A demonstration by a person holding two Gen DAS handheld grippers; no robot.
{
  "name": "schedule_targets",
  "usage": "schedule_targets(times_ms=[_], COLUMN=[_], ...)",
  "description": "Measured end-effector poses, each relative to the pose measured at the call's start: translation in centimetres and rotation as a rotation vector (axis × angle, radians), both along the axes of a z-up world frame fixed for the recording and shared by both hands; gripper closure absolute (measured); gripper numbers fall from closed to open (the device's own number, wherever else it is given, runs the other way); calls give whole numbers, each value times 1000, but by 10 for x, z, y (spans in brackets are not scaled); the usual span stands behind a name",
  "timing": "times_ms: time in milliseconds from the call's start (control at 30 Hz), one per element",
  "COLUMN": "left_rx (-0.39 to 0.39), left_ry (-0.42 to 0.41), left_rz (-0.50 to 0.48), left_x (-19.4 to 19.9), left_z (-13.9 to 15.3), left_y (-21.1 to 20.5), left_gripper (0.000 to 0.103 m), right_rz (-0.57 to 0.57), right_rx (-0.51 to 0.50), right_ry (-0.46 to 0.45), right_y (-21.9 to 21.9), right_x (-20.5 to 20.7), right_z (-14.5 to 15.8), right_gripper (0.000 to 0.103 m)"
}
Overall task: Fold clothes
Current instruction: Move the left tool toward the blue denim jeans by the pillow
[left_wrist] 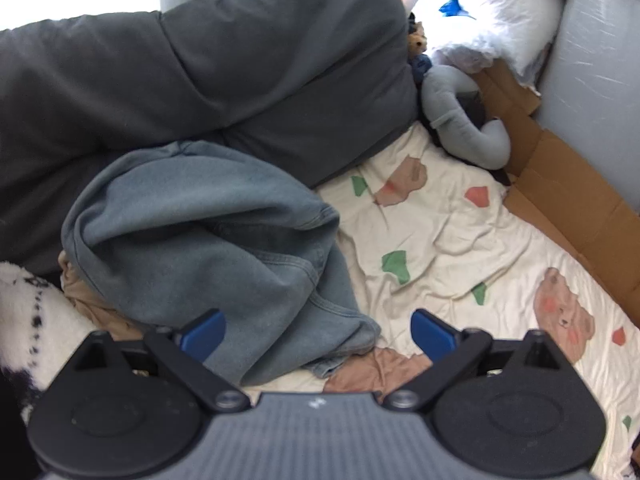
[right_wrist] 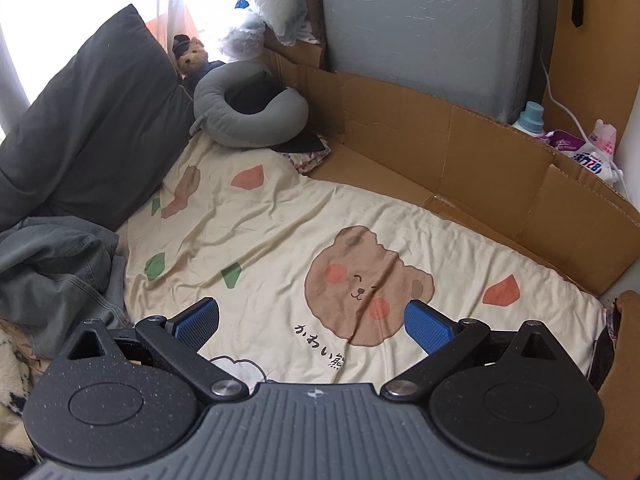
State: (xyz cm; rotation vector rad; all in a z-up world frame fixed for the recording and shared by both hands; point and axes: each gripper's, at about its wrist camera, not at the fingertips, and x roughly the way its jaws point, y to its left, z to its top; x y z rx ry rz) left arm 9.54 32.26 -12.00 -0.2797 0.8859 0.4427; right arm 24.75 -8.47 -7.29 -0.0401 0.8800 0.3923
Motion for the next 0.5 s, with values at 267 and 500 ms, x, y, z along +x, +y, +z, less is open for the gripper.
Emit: schedule_targets(times_ms=[267,500], left_rx=[6,47], left_ry=[10,25], left_rz=[91,142], left_x=[8,10], left_z=[-40,-71], left_y=[16,39], left_gripper=[8,10], right_rz=[57,94], right_rx=[24,38], right_ry=[20,34], right_y=[13,22], right_x=[11,13], right_z=[-41,-78], right_gripper=[1,2])
